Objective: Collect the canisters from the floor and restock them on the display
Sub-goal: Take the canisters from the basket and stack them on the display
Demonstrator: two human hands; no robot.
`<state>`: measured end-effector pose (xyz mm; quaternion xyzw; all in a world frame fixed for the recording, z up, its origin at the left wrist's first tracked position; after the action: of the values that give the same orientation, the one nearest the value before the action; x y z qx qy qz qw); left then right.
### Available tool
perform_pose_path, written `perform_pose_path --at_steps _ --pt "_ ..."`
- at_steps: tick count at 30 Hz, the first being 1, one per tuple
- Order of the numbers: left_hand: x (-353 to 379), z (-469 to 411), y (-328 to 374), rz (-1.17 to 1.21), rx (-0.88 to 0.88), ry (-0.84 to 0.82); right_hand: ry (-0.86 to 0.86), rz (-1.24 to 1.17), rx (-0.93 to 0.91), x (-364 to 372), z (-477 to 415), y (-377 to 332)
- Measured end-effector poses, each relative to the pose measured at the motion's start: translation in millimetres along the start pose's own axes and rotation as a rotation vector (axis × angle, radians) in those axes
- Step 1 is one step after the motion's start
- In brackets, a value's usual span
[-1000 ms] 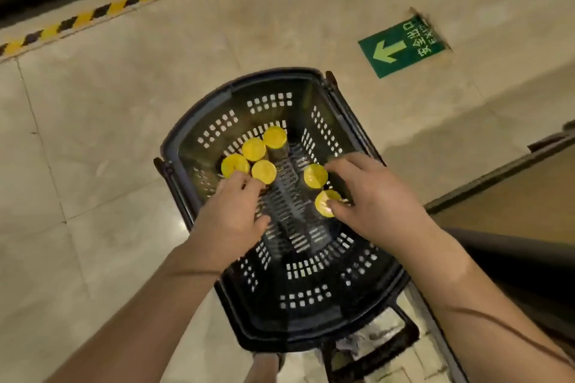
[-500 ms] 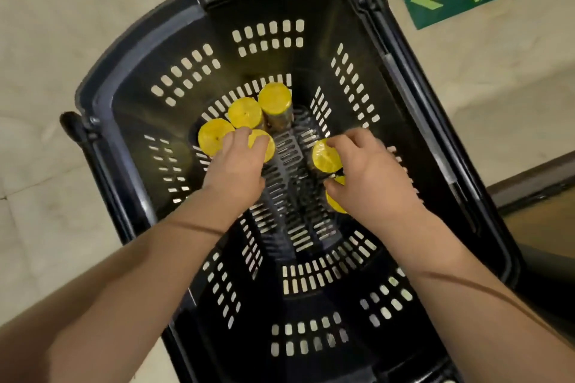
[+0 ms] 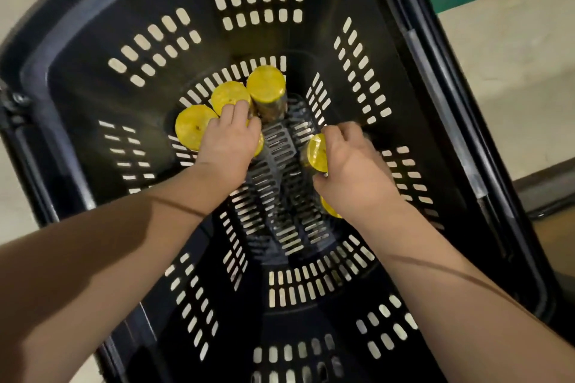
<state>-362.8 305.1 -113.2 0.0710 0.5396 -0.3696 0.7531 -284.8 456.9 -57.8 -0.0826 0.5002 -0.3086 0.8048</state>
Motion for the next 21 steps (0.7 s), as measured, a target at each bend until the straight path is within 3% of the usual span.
perform_pose_path --at_steps 5,14,18,21 --pt "0 6 -12 0.195 -0.086 0.015 -0.033 0.048 -0.009 15 -10 3" --pt "-41 63 -43 0.777 -0.29 0.045 -0.191 0.399 -0.017 55 -42 9" --pt "-54 81 -54 0.906 -0.348 0.129 -0.222 0.519 -0.046 61 -57 4" --pt "-64 91 -65 0.931 -0.358 0.175 -0.218 0.446 -0.026 53 -54 2"
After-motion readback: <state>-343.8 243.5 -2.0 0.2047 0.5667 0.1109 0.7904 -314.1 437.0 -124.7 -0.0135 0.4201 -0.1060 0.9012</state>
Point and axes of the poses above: each hand's wrist, its own z-axis away from the middle knuckle, its own x-axis out of the palm, y = z × x, the point moved 7 cm from there along -z, towards the middle knuckle, and after that the axes turned 14 degrees about -z, right-handed, at the moved point
